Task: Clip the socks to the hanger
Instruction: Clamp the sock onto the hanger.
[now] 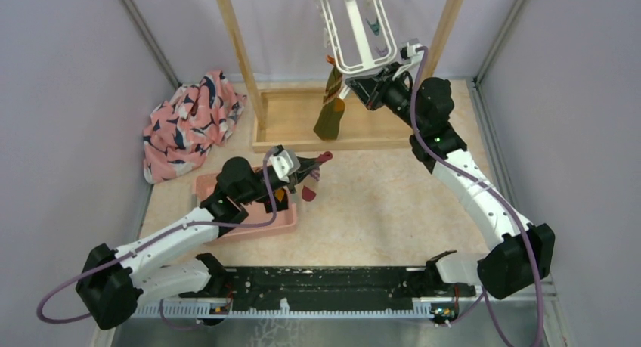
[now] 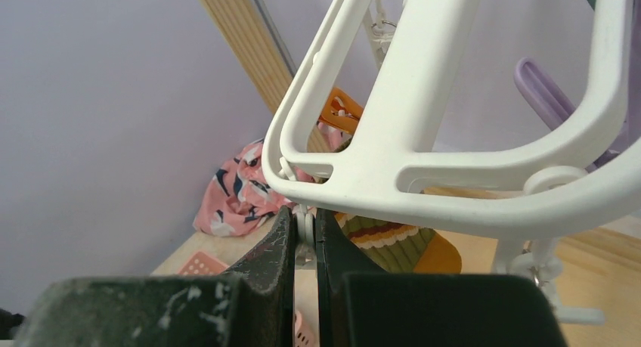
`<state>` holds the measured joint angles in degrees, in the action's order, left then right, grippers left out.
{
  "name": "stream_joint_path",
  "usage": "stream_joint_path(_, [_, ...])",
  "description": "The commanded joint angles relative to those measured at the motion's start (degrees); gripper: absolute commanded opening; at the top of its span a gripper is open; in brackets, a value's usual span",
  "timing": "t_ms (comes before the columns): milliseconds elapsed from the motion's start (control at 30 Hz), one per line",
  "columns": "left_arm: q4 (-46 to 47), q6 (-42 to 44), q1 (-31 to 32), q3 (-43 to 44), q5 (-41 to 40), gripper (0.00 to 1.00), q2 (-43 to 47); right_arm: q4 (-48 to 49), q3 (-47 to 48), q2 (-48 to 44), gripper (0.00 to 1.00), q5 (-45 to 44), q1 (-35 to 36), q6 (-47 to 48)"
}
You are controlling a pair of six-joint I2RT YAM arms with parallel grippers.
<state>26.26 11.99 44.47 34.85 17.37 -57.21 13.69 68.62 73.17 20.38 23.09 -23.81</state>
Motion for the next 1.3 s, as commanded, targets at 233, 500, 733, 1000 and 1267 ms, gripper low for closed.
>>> stream_joint_path(233, [19.6,14.4,-0.1,9.7,9.2,0.00,-12.1,-9.4,-0.7,-2.1,0.00,6.1,0.7,2.7])
stream_joint_path(500, [20.1,20.5,-0.2,15.3,7.8,0.00,-17.4,-10.1,-0.5,-2.1,0.00,5.6,0.7,3.2])
stream_joint_path(733, [20.4,24.4,-0.3,16.0,4.5,0.00,-19.3,-10.6,-0.3,-2.4,0.00,5.3,0.7,3.4])
stream_joint_path(1000, [21.6,26.4,-0.9,17.0,2.8,0.00,-21.8,-11.2,-0.2,-2.4,0.00,5.0,0.7,3.9])
stream_joint_path(1267, [23.4,28.3,-1.1,18.8,0.5,0.00,-24.4,-11.7,-0.2,-2.6,0.00,4.7,0.7,4.4])
